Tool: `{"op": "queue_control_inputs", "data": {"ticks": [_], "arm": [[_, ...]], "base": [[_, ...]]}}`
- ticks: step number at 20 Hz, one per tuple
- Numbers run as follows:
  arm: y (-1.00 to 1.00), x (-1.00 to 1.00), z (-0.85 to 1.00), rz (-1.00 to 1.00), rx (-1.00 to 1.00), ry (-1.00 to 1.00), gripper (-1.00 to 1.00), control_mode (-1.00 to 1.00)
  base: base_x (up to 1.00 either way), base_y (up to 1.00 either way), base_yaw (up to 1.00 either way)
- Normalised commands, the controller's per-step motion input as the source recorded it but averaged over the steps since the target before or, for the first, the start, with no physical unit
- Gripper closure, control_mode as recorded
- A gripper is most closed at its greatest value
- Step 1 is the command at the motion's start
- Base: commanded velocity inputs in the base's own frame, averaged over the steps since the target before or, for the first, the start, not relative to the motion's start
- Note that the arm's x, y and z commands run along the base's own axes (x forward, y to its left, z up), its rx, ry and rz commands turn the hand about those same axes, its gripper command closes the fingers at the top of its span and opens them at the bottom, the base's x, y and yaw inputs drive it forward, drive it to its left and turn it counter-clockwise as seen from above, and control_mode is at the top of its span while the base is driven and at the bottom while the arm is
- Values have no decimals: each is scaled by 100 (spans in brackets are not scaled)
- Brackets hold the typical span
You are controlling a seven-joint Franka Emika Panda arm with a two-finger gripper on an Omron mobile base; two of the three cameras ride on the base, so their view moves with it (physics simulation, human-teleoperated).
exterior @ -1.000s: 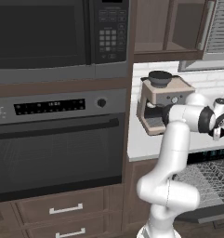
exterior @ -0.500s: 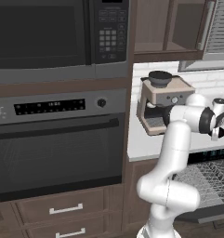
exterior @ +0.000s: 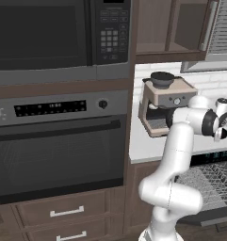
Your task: Pick up the cup and bowl from the counter, place them in the dishwasher, and close the dishwasher door.
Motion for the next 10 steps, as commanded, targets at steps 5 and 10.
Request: {"op": "queue_control_inputs", "data": {"ticks": [5,10], "arm": [[51,-35,-5,-7,-1,-3,100,-100],[40,-89,5,-7,0,-2,100,-100]], "base": [[0,0,0],[0,0,0]]}}
